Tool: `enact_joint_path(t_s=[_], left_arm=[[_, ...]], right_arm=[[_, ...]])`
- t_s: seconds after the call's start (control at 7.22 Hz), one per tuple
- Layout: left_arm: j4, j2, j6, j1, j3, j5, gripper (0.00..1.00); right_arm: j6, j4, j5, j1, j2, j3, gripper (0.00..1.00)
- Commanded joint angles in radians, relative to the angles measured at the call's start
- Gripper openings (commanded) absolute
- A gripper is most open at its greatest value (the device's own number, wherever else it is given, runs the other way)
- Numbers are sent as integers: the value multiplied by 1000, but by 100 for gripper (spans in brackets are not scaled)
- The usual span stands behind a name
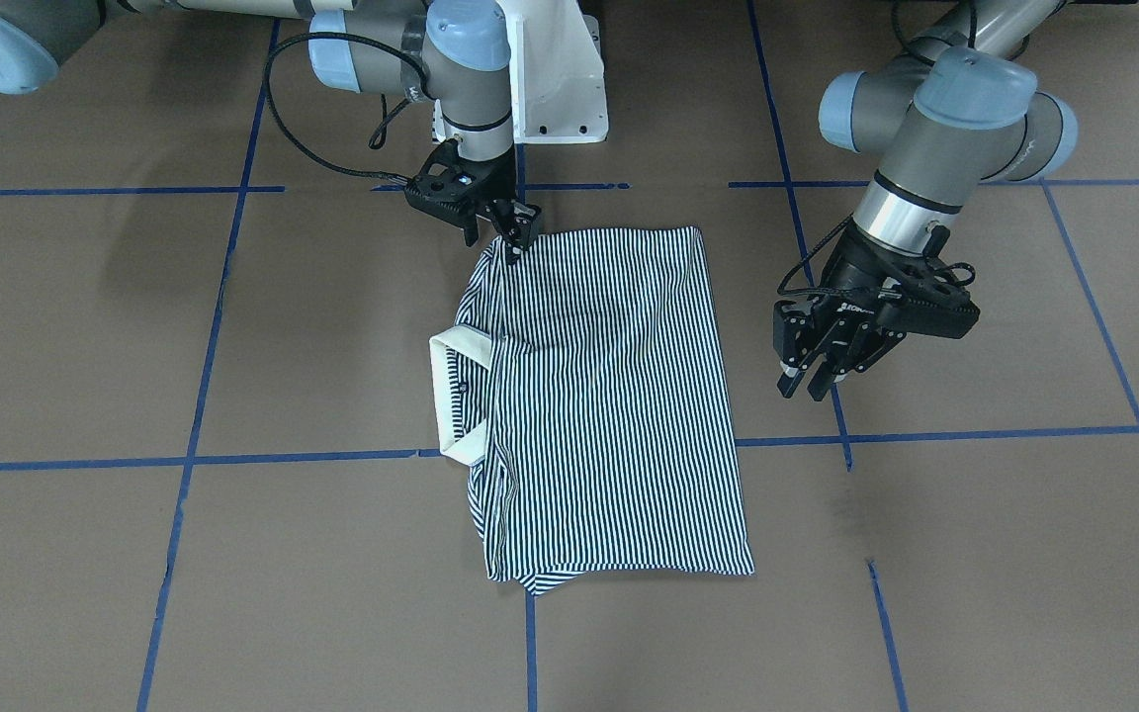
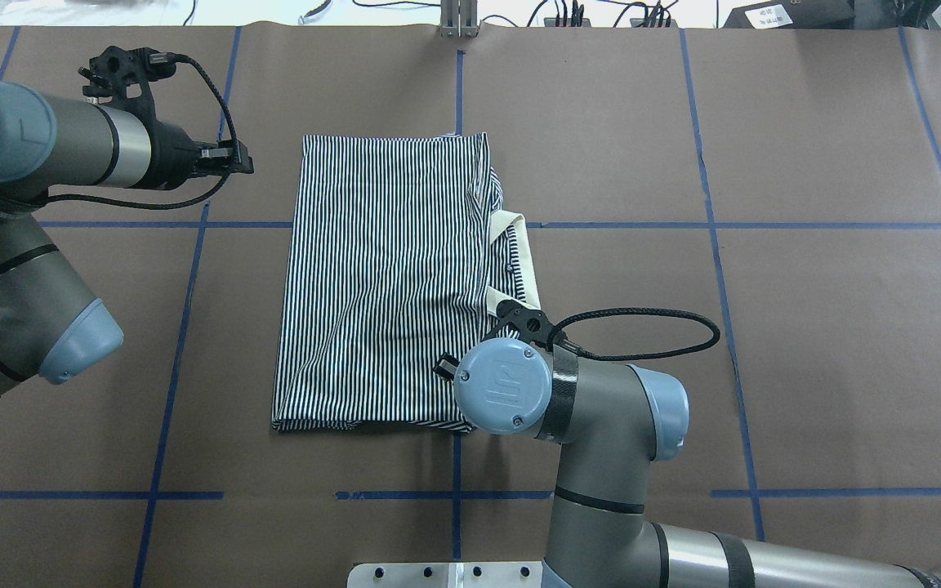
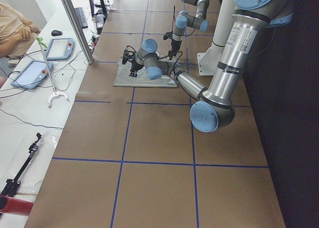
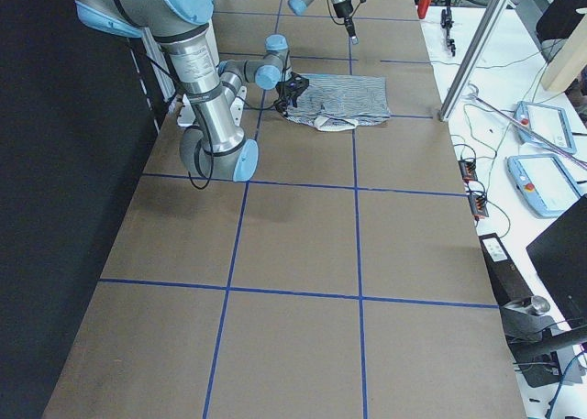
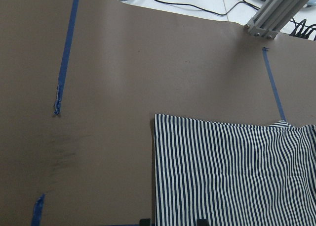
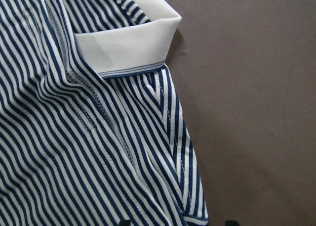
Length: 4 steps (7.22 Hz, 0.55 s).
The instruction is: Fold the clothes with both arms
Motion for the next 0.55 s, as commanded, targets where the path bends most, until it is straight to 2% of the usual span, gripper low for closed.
enact_joint_path(t_s=[0.0, 0.42], left_arm=[[3, 0, 0, -1, 1, 0, 42], [5, 0, 0, -1, 0, 0, 42]], right_arm=[[0, -1, 0, -3, 3, -8, 70], [-15, -1, 0, -3, 4, -31, 71]])
